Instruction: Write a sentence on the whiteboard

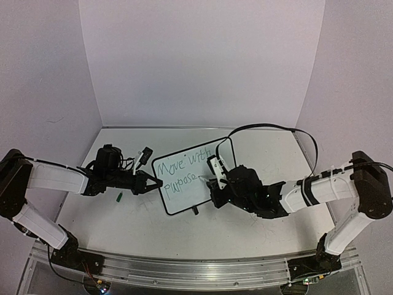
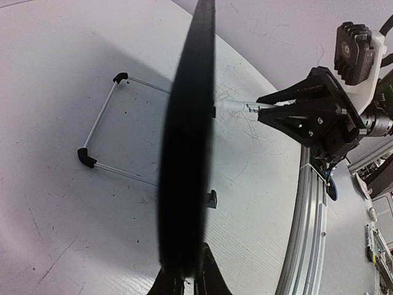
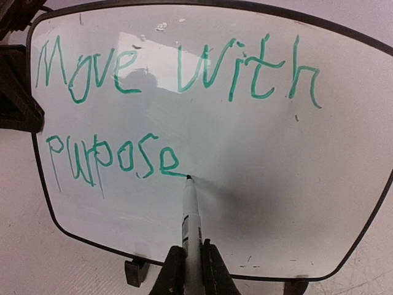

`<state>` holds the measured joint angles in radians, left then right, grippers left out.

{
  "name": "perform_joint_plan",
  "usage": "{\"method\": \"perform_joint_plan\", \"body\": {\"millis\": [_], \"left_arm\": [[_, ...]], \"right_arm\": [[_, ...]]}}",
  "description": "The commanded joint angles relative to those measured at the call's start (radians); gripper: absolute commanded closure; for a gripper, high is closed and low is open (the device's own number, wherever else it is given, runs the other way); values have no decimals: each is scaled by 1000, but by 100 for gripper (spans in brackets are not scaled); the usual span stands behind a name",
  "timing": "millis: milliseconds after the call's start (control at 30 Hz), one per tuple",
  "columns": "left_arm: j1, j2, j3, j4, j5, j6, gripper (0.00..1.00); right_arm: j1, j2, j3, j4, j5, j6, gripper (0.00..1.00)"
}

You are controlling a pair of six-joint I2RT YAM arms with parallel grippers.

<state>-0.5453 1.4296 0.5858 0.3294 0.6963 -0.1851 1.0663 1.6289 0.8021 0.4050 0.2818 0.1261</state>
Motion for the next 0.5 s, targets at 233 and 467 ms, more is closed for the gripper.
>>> {"method": "perform_joint_plan", "body": {"millis": [233,467], "left_arm": [[-1,-21,13,-36,-61,57,100],[-1,-14,20,-38,-67,58,100]], "right_arm": [[-34,-224,-83,2,-123,-128,100],[-36,-155,-53,42,-97,-235,100]]}}
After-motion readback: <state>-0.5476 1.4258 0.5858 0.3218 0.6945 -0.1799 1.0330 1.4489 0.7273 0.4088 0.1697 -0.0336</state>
